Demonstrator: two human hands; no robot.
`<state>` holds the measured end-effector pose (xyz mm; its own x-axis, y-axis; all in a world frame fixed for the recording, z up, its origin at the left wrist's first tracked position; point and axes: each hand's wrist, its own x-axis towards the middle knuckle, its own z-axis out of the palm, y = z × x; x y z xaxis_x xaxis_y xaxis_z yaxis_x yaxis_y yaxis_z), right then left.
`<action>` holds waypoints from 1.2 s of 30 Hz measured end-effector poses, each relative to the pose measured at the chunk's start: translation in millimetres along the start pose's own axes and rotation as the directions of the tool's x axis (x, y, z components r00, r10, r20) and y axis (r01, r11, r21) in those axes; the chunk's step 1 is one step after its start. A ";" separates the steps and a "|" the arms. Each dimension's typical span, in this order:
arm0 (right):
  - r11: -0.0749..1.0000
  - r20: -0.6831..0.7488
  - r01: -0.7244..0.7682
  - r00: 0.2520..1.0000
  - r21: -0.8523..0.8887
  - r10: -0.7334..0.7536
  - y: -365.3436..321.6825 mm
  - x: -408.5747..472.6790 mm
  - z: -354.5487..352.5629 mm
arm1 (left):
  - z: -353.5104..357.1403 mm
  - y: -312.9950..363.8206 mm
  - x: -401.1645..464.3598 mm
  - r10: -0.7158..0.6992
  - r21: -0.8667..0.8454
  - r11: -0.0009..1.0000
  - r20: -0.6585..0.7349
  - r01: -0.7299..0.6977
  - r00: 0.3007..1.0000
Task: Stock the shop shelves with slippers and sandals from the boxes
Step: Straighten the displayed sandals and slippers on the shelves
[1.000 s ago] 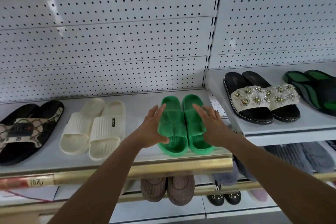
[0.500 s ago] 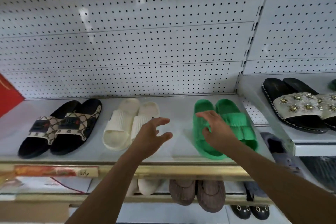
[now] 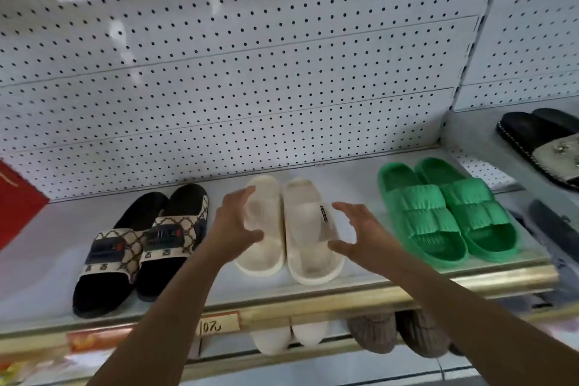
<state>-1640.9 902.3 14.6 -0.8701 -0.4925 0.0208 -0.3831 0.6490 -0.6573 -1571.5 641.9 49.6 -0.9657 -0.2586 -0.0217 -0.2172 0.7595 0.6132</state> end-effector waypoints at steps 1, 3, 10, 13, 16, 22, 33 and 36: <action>1.000 0.036 -0.015 0.999 0.002 0.015 -2.6 1.4 3.4 | -3.1 -6.4 4.0 -0.029 0.021 0.999 0.076 0.027 0.997; 0.999 0.120 -0.042 0.992 -0.024 0.044 -6.0 4.0 11.6 | -6.6 -16.3 10.0 -0.063 0.042 0.998 0.193 0.056 0.979; 0.990 0.107 -0.115 0.987 -0.079 0.124 -14.5 8.6 28.8 | -5.1 -34.2 15.3 -0.005 -0.004 1.000 0.251 0.007 0.968; 0.986 0.063 -0.140 0.987 -0.095 0.146 -9.5 7.2 23.8 | 1.4 -34.5 9.6 0.069 -0.006 0.998 0.257 -0.070 0.964; 0.982 0.032 -0.161 0.986 -0.096 0.165 -4.0 3.1 14.9 | 8.9 -31.6 7.2 0.106 -0.025 0.994 0.253 -0.103 0.962; 0.975 0.013 -0.194 0.980 -0.109 0.196 3.7 -6.4 6.7 | 18.5 -19.7 7.5 0.114 -0.025 0.993 0.252 -0.112 0.961; 0.965 0.046 -0.219 0.973 -0.148 0.228 -0.4 -9.6 3.3 | 20.7 -12.1 3.2 0.070 -0.031 0.997 0.259 -0.064 0.963; 0.967 0.053 -0.217 0.973 -0.133 0.225 -2.5 -12.2 1.5 | 19.4 -11.9 1.4 0.062 -0.038 0.998 0.278 -0.053 0.958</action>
<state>-1628.8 905.8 14.8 -0.9163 -0.3635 -0.1678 -0.2232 0.8117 -0.5398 -1573.0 644.0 27.0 -0.9786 -0.0350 -0.2030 -0.1601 0.7492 0.6427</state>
